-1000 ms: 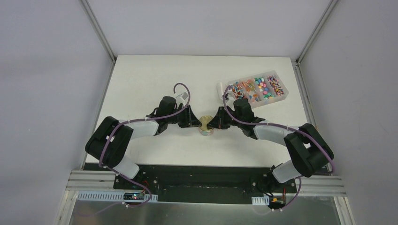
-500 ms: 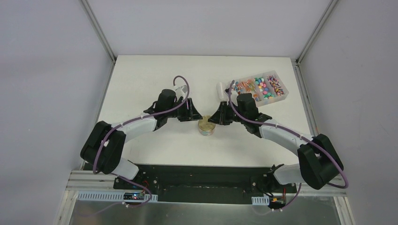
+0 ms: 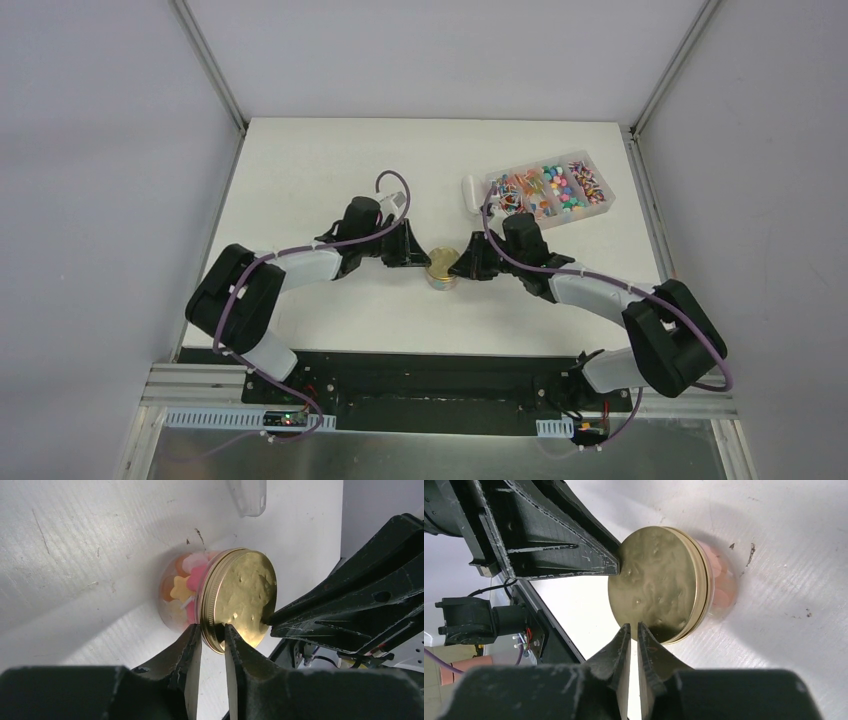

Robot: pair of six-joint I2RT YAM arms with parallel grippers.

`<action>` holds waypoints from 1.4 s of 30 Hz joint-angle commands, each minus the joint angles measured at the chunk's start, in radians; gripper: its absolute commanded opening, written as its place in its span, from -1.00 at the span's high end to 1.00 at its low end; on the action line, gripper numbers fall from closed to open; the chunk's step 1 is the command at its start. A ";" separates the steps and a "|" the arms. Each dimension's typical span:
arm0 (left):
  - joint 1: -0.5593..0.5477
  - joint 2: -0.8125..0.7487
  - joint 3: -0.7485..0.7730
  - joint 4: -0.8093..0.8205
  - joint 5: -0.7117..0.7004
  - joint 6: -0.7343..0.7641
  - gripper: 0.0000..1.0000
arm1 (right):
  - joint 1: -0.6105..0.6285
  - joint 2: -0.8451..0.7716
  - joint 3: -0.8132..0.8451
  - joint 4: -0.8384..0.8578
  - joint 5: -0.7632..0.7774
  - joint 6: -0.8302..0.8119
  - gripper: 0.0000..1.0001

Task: Pack the candies
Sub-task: Screw the box lid onto the packing bottle, then reset both arms

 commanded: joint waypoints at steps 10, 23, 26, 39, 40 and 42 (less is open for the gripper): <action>-0.009 -0.295 0.209 -0.336 -0.272 0.255 0.07 | 0.001 -0.267 0.148 -0.277 0.151 -0.111 0.15; -0.009 -0.635 0.248 -0.415 -0.440 0.366 -0.98 | 0.000 -0.563 0.317 -0.598 0.513 -0.256 -1.00; -0.009 -0.679 0.218 -0.411 -0.478 0.402 -0.98 | 0.000 -0.620 0.328 -0.606 0.585 -0.260 -1.00; -0.010 -0.790 0.130 -0.393 -0.456 0.323 -0.98 | 0.001 -0.760 0.287 -0.631 0.616 -0.220 -1.00; -0.009 -0.802 0.115 -0.378 -0.446 0.311 -0.98 | 0.000 -0.764 0.272 -0.626 0.618 -0.213 -1.00; -0.009 -0.815 0.086 -0.359 -0.441 0.309 -0.98 | 0.000 -0.772 0.251 -0.615 0.617 -0.203 -1.00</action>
